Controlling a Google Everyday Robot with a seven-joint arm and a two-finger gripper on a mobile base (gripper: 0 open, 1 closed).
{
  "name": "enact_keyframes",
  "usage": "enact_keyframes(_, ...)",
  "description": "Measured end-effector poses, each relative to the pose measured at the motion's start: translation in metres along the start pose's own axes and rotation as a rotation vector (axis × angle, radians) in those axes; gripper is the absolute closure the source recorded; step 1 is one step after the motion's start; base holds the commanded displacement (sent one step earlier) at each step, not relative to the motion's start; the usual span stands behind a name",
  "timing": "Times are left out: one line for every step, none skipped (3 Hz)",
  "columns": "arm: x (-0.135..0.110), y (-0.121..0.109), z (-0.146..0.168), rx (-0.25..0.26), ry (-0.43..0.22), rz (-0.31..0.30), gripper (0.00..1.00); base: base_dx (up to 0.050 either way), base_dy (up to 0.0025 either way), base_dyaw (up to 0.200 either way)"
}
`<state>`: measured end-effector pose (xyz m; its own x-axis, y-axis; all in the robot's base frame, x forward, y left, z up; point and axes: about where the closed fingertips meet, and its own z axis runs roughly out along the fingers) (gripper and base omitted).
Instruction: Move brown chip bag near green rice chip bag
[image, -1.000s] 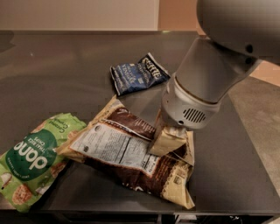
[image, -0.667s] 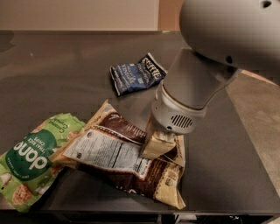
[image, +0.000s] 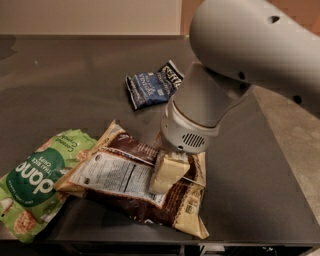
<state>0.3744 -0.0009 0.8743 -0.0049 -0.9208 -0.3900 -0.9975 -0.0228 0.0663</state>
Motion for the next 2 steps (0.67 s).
enact_keyframes(-0.0007,0.0008,-0.0009,0.004,0.001,-0.001,0.0,0.0,0.0,0.0)
enact_keyframes(-0.0007,0.0008,-0.0009,0.004,0.001,-0.001,0.0,0.0,0.0,0.0)
